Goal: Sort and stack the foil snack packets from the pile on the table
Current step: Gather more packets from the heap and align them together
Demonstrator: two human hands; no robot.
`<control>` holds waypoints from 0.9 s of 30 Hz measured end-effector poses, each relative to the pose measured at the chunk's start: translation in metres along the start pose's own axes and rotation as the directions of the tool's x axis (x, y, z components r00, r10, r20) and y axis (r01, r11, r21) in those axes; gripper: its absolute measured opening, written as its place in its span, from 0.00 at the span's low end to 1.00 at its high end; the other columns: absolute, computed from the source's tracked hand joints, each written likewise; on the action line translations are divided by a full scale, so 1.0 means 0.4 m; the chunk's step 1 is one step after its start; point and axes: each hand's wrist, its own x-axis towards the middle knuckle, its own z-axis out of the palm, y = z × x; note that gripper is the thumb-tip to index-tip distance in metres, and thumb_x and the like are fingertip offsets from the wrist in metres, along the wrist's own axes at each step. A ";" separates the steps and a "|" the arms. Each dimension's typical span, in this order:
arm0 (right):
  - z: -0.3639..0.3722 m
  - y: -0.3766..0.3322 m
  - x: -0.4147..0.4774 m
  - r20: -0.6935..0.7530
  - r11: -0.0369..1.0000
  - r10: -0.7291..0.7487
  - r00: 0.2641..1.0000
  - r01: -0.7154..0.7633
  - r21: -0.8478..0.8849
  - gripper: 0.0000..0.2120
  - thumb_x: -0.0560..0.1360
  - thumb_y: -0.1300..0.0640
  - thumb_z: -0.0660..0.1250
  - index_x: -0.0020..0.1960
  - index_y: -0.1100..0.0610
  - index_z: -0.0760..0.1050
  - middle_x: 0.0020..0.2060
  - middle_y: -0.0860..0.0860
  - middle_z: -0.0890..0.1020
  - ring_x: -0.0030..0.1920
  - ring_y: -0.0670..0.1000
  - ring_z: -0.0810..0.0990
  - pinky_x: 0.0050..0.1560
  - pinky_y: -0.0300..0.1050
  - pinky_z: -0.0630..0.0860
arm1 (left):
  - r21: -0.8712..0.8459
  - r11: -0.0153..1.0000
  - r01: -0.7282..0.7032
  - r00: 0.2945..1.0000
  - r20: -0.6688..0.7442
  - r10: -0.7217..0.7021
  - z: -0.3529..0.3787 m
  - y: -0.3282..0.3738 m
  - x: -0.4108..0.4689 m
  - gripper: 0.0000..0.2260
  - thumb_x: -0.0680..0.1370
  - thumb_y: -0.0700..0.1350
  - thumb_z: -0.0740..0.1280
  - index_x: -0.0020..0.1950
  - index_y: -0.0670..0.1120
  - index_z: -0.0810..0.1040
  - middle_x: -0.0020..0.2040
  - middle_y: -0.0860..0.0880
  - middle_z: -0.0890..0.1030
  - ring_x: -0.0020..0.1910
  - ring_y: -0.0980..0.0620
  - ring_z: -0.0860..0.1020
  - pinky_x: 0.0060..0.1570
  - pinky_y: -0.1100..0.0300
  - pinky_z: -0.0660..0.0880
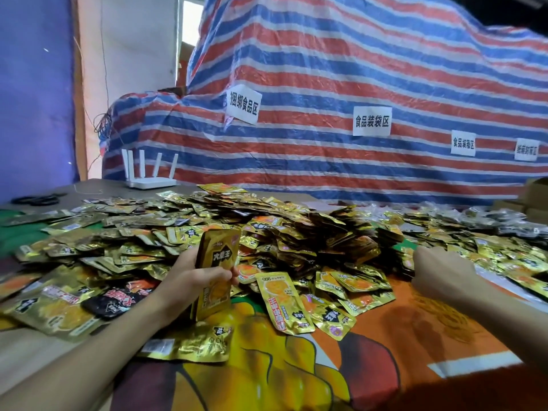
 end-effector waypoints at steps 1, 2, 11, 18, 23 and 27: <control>-0.005 -0.015 0.002 -0.011 0.999 -0.009 1.000 0.010 0.054 0.10 0.74 0.61 0.64 0.37 0.54 0.65 0.34 0.50 0.74 0.36 0.53 0.75 0.35 0.45 0.74 | -0.002 1.000 0.007 1.000 -0.009 -0.007 -0.001 0.000 0.001 0.15 0.65 0.39 0.71 0.50 0.35 0.79 0.44 0.37 0.84 0.43 0.41 0.84 0.39 0.57 0.82; -0.011 -0.033 0.005 -0.023 0.992 -0.035 0.999 0.038 0.124 0.08 0.73 0.61 0.65 0.36 0.55 0.68 0.35 0.51 0.76 0.36 0.55 0.76 0.36 0.45 0.75 | -0.008 1.000 0.013 1.000 -0.019 -0.013 -0.001 0.000 0.002 0.15 0.66 0.39 0.71 0.51 0.35 0.79 0.45 0.38 0.84 0.44 0.42 0.84 0.40 0.58 0.81; -0.094 -0.392 -0.047 -0.212 0.239 -0.365 0.906 0.311 0.920 0.01 0.75 0.58 0.75 0.46 0.54 0.85 0.38 0.47 0.86 0.37 0.40 0.83 0.32 0.32 0.76 | -0.283 0.952 0.118 0.982 -0.107 -0.153 -0.018 0.019 0.013 0.12 0.66 0.38 0.71 0.48 0.42 0.86 0.43 0.40 0.83 0.43 0.43 0.82 0.48 0.49 0.79; -0.116 -0.604 -0.060 -0.115 -0.154 -0.387 0.915 0.059 0.986 0.03 0.71 0.60 0.78 0.44 0.55 0.85 0.38 0.51 0.88 0.43 0.49 0.87 0.40 0.42 0.80 | -0.480 0.859 0.176 0.967 -0.079 -0.242 -0.036 0.043 0.012 0.14 0.66 0.40 0.67 0.49 0.40 0.86 0.45 0.37 0.85 0.36 0.43 0.84 0.35 0.53 0.82; -0.065 -0.622 -0.062 -0.037 -0.245 -0.370 0.928 -0.060 0.968 0.04 0.71 0.62 0.78 0.41 0.53 0.87 0.38 0.52 0.88 0.38 0.48 0.86 0.37 0.37 0.79 | -0.451 0.867 0.212 0.956 -0.089 -0.280 -0.043 0.033 0.016 0.21 0.67 0.39 0.67 0.59 0.38 0.81 0.42 0.38 0.84 0.35 0.45 0.83 0.36 0.55 0.81; -0.051 -0.605 -0.063 -0.077 -0.277 -0.494 0.866 -0.073 0.958 0.03 0.71 0.61 0.78 0.41 0.53 0.88 0.41 0.55 0.88 0.39 0.47 0.85 0.38 0.36 0.79 | -0.383 0.884 0.269 0.947 -0.060 -0.315 -0.037 0.026 0.020 0.17 0.69 0.39 0.68 0.58 0.39 0.81 0.43 0.39 0.84 0.37 0.46 0.83 0.38 0.55 0.81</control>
